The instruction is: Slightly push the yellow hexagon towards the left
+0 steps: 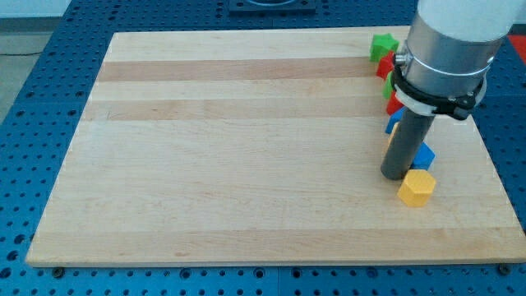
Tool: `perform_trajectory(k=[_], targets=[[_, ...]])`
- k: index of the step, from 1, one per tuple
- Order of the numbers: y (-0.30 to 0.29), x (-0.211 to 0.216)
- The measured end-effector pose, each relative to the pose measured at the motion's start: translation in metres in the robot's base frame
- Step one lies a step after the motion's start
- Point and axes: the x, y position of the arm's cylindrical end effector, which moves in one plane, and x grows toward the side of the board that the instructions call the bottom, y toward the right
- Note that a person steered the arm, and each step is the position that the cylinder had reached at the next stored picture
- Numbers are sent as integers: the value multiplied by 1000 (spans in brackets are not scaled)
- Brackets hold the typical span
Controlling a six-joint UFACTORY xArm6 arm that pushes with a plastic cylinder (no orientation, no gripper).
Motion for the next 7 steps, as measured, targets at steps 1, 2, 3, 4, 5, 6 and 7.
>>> perform_trajectory(k=[1,2,3,4,5,6,7], targets=[[0,0],[-23,8],[-33,51],[-26,81],[-23,69],[-13,54],[2,52]])
